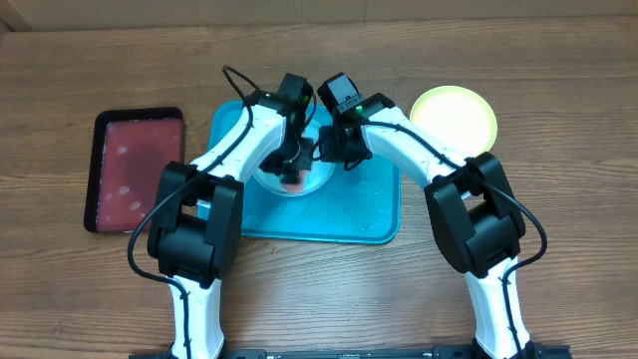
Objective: Clean dirty plates on tray and stack at the side
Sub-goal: 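Scrub the white plate in circles with the left gripper's sponge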
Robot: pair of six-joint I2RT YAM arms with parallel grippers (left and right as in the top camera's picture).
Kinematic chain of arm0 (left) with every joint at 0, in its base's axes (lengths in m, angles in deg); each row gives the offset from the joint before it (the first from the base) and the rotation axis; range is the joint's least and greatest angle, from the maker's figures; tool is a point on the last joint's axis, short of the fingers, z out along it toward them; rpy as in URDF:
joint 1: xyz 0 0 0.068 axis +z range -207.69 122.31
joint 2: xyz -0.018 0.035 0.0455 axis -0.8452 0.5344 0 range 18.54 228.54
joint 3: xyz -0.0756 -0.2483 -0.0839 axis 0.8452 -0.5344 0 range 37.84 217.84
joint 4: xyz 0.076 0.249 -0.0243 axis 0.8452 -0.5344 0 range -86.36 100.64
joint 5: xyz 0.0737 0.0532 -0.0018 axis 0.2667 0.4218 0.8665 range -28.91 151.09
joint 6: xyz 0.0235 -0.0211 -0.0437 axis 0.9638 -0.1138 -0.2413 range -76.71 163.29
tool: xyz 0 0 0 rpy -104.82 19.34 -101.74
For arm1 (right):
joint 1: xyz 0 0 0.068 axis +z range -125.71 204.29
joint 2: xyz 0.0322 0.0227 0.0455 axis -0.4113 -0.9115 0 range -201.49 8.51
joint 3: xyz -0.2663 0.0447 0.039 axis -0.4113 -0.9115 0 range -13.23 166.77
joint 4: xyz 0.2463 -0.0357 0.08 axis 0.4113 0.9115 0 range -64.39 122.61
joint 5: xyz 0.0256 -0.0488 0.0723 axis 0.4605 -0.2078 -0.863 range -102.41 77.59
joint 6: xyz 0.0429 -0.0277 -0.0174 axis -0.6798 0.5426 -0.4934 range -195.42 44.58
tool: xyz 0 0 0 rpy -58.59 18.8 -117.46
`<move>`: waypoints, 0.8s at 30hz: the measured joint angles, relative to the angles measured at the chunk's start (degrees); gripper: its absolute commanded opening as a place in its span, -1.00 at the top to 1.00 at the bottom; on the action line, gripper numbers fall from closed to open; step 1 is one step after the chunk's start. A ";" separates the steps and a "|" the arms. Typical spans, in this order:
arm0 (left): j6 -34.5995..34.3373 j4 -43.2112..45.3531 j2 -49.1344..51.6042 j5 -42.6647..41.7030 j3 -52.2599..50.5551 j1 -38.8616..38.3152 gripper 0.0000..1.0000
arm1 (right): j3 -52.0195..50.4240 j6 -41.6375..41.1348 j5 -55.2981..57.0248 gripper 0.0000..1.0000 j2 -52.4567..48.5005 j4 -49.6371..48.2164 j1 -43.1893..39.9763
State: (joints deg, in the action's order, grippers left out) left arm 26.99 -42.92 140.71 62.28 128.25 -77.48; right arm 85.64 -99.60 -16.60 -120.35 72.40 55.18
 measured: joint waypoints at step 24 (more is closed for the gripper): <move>-1.22 3.45 0.00 5.42 0.07 7.34 0.91 | 0.00 -0.13 -0.11 0.92 0.00 0.50 0.33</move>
State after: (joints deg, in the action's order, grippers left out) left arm 25.77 -39.47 140.71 67.70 128.32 -70.14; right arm 85.64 -99.73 -16.71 -120.35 72.90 55.51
